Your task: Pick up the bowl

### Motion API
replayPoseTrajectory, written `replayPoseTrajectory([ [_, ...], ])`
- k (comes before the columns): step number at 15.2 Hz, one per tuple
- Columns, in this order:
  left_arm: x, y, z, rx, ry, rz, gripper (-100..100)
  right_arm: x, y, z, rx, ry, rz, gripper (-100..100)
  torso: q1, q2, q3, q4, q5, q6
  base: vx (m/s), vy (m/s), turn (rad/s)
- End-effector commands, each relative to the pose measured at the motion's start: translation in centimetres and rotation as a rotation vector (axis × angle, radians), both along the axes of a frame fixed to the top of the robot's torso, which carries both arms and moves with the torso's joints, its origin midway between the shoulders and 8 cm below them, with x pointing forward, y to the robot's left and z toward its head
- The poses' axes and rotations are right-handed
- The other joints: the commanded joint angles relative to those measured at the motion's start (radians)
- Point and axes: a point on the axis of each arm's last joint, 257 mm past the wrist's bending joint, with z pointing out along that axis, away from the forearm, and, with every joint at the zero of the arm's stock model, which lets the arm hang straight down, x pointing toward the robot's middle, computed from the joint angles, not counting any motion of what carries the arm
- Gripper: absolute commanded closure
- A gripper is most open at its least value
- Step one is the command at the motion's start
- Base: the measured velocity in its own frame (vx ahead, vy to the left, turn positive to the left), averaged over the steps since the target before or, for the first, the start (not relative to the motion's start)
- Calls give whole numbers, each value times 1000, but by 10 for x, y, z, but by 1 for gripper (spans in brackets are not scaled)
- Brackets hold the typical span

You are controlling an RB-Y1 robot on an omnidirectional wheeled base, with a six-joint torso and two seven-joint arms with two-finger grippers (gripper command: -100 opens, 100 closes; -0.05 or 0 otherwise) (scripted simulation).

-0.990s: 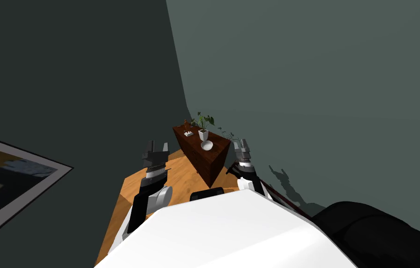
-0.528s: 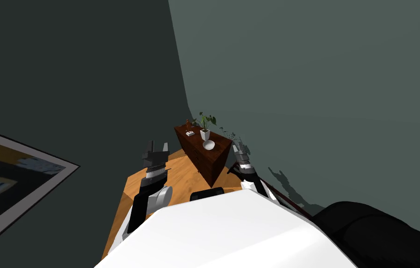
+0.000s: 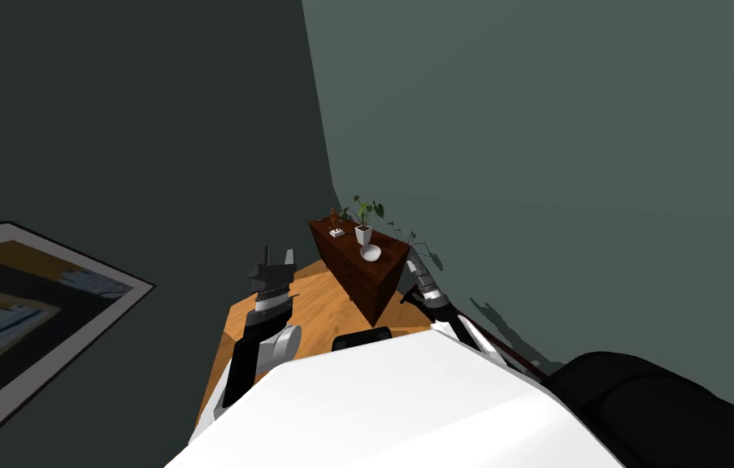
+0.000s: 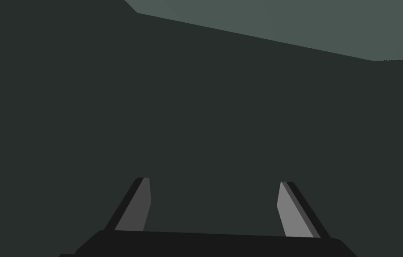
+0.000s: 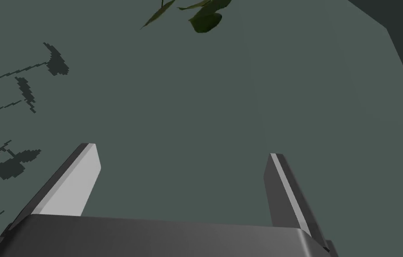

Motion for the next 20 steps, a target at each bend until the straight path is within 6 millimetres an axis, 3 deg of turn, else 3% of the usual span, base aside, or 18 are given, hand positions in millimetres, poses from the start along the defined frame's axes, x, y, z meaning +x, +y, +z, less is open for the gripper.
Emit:
replayPoseTrajectory([
  [1, 0, 0, 0, 0, 0, 0, 0, 0, -8, -24, -71, 58, 0, -100, 0, 0, 0, 0, 0, 0, 0, 83, 48],
  [3, 0, 0, 0, 0, 0, 0, 0, 0, -8, -25, -94, 62, 14, -100, 1, 0, 0, 0, 0, 0, -7, 83, 24],
  [4, 0, 0, 0, 0, 0, 0, 0, -2, -16, -44, -147, 107, 12, -100, 1, 0, 0, 0, 0, 0, 7, 88, 37],
  [6, 0, 0, 0, 0, 0, 0, 0, -2, -17, -44, -164, 110, 22, -100, 1, 0, 0, 0, 0, 0, 2, 81, 28],
  [7, 0, 0, 0, 0, 0, 0, 0, -4, -27, -63, -219, 155, 19, -100, 1, 0, 0, 0, 0, 0, 10, 89, 51],
  [8, 0, 0, 0, 0, 0, 0, 0, -4, -27, -63, -237, 158, 29, -100, 1, 0, 0, 0, 0, 0, 6, 105, 46],
  [9, 0, 0, 0, 0, 0, 0, 0, -8, -38, -82, -282, 203, 20, -100, 2, -1, 0, 0, 0, 0, 11, 123, 64],
  [11, 0, 0, 0, 0, 0, 0, 0, -8, -39, -82, -314, 207, 37, -100, 3, -1, -1, 0, 1, 0, 19, 103, 27],
  [12, 0, 0, 0, 0, 0, 0, 0, -12, -53, -100, -369, 254, 32, -100, 2, -1, -1, 0, 1, 0, 16, 87, 50],
  [14, 0, 0, 0, 0, 0, 0, 0, -12, -54, -100, -393, 257, 45, -100, 2, -1, -1, 0, 1, 0, 6, 90, 37],
  [15, 0, 0, 0, 0, 0, 0, 0, -18, -69, -118, -450, 304, 40, -100, 2, -1, 0, 0, 0, 0, 7, 105, 61],
  [17, 0, 0, 0, 0, 0, 0, 0, -17, -71, -117, -474, 306, 52, -100, 3, 0, 0, 0, 1, 0, 8, 96, 32],
  [18, 0, 0, 0, 0, 0, 0, 0, -24, -86, -134, -531, 352, 47, -100, 2, 0, 0, 0, 1, 0, 18, 98, 60],
  [20, 0, 0, 0, 0, 0, 0, 0, -23, -89, -133, -557, 356, 60, -100, 3, -1, -1, 0, 1, 0, 16, 98, 38],
])
